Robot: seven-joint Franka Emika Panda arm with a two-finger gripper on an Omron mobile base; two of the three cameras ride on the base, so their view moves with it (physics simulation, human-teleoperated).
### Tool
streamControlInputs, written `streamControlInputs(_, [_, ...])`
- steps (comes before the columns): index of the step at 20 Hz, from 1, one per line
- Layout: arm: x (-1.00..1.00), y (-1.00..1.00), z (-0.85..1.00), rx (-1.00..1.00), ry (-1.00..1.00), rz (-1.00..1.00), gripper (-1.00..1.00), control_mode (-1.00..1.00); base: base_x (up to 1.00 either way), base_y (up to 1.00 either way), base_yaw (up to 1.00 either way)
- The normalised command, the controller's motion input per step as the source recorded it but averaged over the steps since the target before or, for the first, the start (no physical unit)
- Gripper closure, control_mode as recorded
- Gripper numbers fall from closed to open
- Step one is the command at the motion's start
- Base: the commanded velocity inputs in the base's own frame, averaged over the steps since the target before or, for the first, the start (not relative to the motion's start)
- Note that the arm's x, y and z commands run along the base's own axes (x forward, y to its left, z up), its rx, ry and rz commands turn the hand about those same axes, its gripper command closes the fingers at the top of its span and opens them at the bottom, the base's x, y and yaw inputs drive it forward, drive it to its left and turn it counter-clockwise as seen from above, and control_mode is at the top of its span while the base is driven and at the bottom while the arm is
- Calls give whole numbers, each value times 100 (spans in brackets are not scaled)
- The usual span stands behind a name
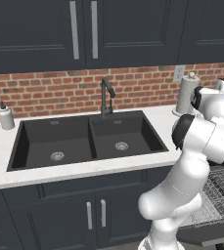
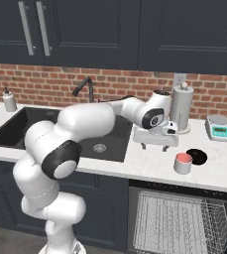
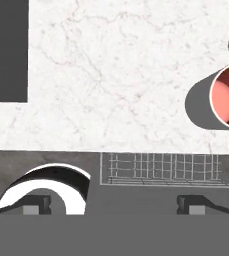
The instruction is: Pick up the cup and bowl from the counter, place them in the dishwasher, and close the dishwasher door.
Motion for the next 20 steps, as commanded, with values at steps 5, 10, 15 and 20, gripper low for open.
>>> streamControlInputs(5, [35, -27, -6, -2, -2, -7, -100, -100, 0, 0, 0])
streamControlInputs(10, [60, -28, 0, 0, -1, -12, -100, -100, 0, 0, 0])
streamControlInputs(15, [50, -34, 0, 0, 0, -12, -100, -100, 0, 0, 0])
streamControlInputs(20, [7, -48, -3, 0, 0, -5, -100, -100, 0, 0, 0])
